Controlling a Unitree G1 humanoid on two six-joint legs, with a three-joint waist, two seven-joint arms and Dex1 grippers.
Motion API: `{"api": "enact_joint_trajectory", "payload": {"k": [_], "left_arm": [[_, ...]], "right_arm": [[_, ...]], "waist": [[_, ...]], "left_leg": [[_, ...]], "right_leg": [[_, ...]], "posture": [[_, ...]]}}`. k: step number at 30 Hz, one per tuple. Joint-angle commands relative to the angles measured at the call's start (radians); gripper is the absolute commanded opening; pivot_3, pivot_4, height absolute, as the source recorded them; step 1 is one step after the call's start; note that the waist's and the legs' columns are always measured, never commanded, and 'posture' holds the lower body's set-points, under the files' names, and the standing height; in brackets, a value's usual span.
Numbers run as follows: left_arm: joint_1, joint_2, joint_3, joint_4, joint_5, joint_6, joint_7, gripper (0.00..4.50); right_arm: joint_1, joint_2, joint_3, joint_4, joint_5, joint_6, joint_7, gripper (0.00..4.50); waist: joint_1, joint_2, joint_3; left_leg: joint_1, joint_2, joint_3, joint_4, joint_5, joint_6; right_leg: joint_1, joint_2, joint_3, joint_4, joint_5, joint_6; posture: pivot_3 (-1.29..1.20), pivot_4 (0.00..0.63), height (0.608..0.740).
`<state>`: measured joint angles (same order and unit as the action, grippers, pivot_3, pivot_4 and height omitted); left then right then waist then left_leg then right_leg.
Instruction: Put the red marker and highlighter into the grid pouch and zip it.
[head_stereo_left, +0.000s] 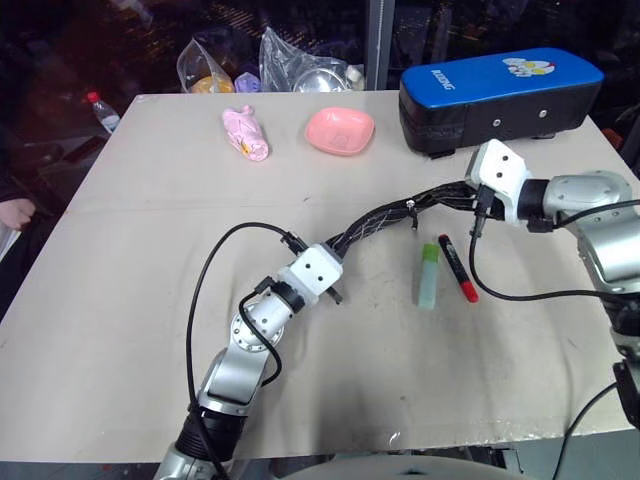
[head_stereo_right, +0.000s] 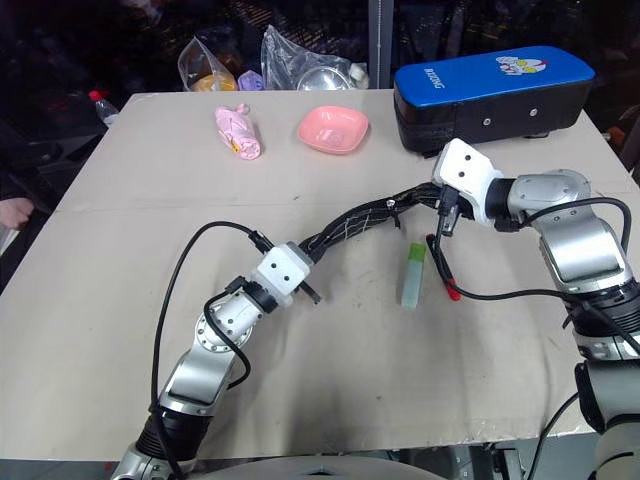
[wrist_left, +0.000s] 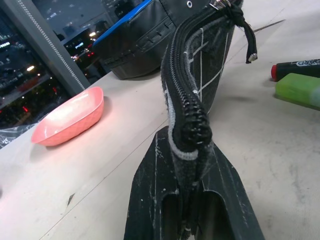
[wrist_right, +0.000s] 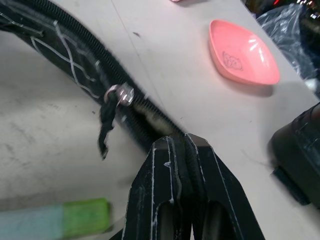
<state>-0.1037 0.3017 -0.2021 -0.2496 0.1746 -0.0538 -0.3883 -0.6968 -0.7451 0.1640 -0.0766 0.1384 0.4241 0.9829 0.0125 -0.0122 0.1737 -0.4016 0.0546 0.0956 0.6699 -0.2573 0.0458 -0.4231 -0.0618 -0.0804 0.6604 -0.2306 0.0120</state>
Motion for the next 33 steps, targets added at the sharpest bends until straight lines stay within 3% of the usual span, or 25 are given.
{"api": "enact_joint_trajectory", "payload": {"k": [1,9,18,23,33], "left_arm": [[-0.003,0.004,-0.005,-0.006,0.005,-0.024,0.004,0.00],[-0.007,-0.001,-0.001,-0.004,0.000,-0.021,0.009,0.00],[-0.004,-0.002,-0.005,-0.003,-0.003,-0.026,0.005,0.00],[-0.008,-0.003,-0.005,0.002,-0.004,-0.031,0.005,0.00],[-0.012,0.003,-0.004,0.006,-0.011,-0.050,-0.005,0.00]], "right_arm": [[-0.029,0.010,0.001,0.005,-0.020,-0.028,-0.007,0.11],[-0.016,0.013,0.040,0.015,-0.064,-0.037,0.014,0.11],[0.010,0.037,0.009,-0.032,-0.022,0.176,-0.042,0.11],[-0.005,0.112,-0.013,-0.042,0.013,0.368,-0.129,0.11],[-0.039,0.250,-0.035,0.030,0.054,0.346,-0.210,0.11]], "waist": [[0.000,0.000,0.000],[-0.001,0.000,0.000],[-0.001,0.000,0.000],[-0.001,0.000,0.000],[-0.001,0.000,0.000]], "left_leg": [[0.000,0.000,0.000,0.000,0.000,0.000],[0.000,0.000,0.000,0.000,0.000,0.000],[0.000,0.000,0.000,0.000,0.000,0.000],[0.000,0.000,0.000,0.000,0.000,0.000],[0.000,0.000,-0.001,0.000,0.000,0.000]], "right_leg": [[0.000,0.000,0.000,0.000,0.000,0.000],[0.000,0.000,0.000,0.000,0.000,0.000],[0.000,0.000,0.000,0.000,0.000,0.000],[0.000,-0.001,0.000,0.000,0.000,0.000],[0.000,0.000,-0.001,0.000,0.000,0.000]], "posture": [[0.00,0.150,0.740],[0.00,0.150,0.740],[0.00,0.150,0.740],[0.00,0.150,0.740],[0.00,0.150,0.740]]}}
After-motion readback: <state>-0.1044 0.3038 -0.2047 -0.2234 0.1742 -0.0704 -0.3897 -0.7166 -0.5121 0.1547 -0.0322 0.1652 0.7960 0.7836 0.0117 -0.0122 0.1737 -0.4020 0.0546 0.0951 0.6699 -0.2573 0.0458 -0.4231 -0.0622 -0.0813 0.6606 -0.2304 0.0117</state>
